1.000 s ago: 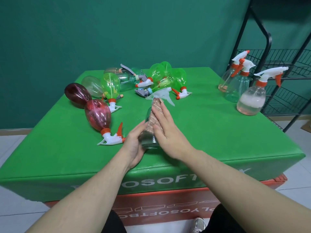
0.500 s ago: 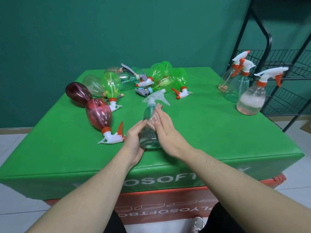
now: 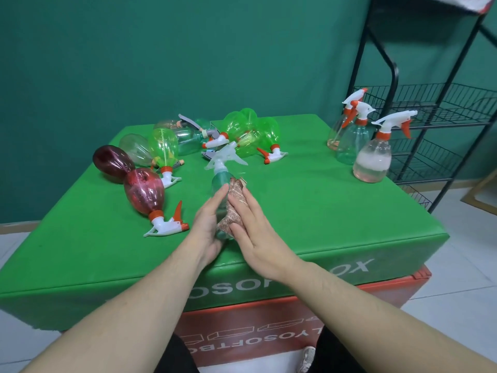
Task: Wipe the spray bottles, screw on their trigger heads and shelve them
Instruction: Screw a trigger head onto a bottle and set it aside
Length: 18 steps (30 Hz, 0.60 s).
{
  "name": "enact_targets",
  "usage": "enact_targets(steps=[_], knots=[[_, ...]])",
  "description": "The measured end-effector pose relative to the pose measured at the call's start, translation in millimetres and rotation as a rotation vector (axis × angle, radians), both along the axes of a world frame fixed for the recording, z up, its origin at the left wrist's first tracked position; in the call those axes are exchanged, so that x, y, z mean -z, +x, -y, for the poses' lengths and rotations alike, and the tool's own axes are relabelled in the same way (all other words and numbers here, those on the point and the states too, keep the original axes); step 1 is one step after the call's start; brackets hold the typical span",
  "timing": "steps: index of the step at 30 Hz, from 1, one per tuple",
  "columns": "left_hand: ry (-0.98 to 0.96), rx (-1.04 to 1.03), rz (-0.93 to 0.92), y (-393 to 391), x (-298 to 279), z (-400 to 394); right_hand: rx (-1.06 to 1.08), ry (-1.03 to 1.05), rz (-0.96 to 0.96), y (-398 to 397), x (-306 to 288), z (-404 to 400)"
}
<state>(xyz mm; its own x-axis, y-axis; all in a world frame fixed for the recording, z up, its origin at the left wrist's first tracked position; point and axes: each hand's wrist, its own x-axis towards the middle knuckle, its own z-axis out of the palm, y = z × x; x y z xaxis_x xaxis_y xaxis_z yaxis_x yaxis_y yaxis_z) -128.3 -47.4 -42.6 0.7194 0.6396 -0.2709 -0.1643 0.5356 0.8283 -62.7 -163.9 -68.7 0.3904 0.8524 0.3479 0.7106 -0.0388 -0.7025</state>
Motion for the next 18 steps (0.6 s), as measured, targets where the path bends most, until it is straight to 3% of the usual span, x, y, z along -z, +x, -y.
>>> enact_targets(steps=[4,11,15,18], knots=[[-0.040,0.005,0.061,13.6,-5.1,17.4,0.062,0.087,-0.238,6.4,-11.9,8.4],[-0.041,-0.076,0.042,58.4,-12.0,58.1,0.343,0.283,-0.824,30.5,-24.7,3.1],[0.161,-0.142,-0.066,76.7,-9.6,77.0,0.351,0.319,-1.097,50.4,-19.3,14.5],[0.332,-0.098,-0.097,88.6,-4.0,84.6,0.364,0.319,-1.143,67.7,-9.5,26.4]])
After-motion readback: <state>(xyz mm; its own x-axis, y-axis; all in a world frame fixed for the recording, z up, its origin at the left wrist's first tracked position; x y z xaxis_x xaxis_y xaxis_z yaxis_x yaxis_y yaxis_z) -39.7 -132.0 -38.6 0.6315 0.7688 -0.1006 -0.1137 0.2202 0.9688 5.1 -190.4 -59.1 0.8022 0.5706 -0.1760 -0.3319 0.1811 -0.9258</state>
